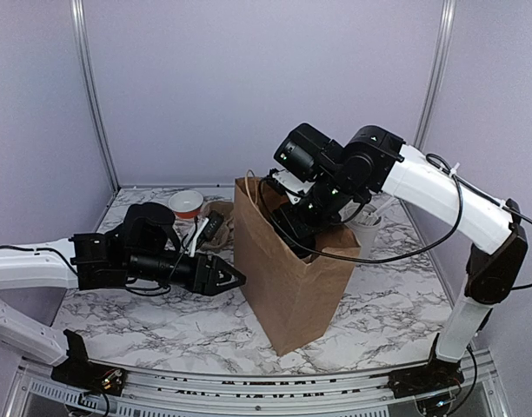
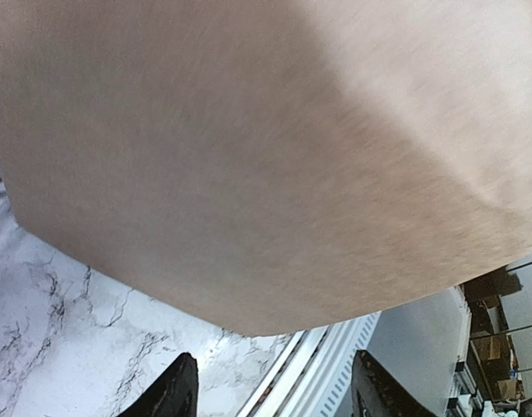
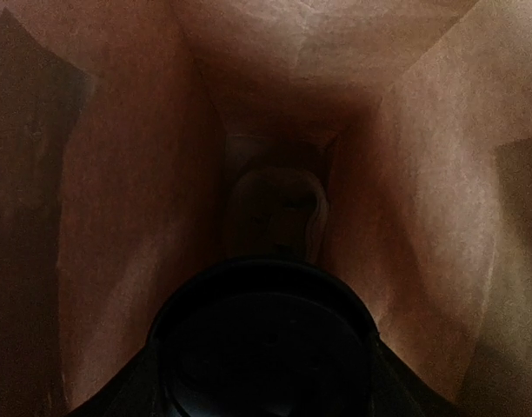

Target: Pack the takeout coffee

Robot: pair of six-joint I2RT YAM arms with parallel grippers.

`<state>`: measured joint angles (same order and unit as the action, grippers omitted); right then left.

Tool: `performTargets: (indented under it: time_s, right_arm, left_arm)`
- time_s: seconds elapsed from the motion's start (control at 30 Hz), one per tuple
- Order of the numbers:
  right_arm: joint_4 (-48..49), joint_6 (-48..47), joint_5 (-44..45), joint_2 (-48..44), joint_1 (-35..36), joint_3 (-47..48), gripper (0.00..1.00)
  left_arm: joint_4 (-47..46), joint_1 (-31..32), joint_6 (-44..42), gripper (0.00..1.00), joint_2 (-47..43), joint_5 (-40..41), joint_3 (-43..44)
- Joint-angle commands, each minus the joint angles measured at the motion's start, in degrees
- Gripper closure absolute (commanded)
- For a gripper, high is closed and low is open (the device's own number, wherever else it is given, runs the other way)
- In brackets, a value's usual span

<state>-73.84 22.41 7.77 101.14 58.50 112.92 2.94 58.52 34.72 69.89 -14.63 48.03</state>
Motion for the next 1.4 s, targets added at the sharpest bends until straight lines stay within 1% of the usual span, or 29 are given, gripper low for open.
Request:
performTargets:
  time_s: [0.0,0.2,0.33,0.6,0.73,0.83,0.93,1.03,1.17,1.23,1.37]
  right_arm:
    - [1.78,-0.40,-0.65,-1.47,-0.40,-0.88,0.34]
    - [1.95,-0.57,-0.64,-0.95,-0.41,-0.86,0.34]
    - [1.86,-0.79,-0.41,-0.57,-0.38,-0.73,0.34]
    - [1.02,-1.29,-0.30,0.85,-0.40,0.72,0.34]
    - [0.21,-1.50,-0.26,1.73,-0.38,1.90,0.34]
    - [-0.28,-1.65,-0.21,2.09,-0.35,2.67,0.34]
    - [-0.65,-1.62,-0.21,2.38,-0.36,3.16,0.34]
    - [-0.72,-1.82,-0.19,2.59,-0.40,3.18,0.34]
    - [-1.19,-2.30,-0.06,3.58,-0.45,4.10,0.34]
    - [-1.50,-2.60,-0.08,4.18,-0.54,4.91,0.34]
    - [-1.49,-3.65,-0.50,5.49,-1.37,5.63,0.34]
  left_arm:
    - [2.21,-1.73,1.46,0.40,-4.67,1.08,5.53]
    - [2.27,-3.31,3.86,0.40,-7.12,1.31,13.46]
    - [1.75,-3.33,5.10,0.40,-6.87,1.36,17.04]
    - [2.16,-3.37,6.67,0.39,-2.44,3.03,22.69]
    - [5.39,-3.37,6.34,0.42,0.95,4.04,26.30]
    - [5.95,-3.28,6.37,0.45,2.39,4.34,27.27]
    - [7.12,-3.15,6.17,0.52,3.38,5.23,27.99]
    - [7.18,-3.09,6.02,0.66,3.71,5.34,27.91]
    - [7.25,-2.91,5.59,0.91,3.07,5.23,27.75]
    - [7.59,-2.76,5.26,1.00,2.38,5.02,27.47]
    - [7.92,-2.48,4.85,1.00,1.02,4.27,26.54]
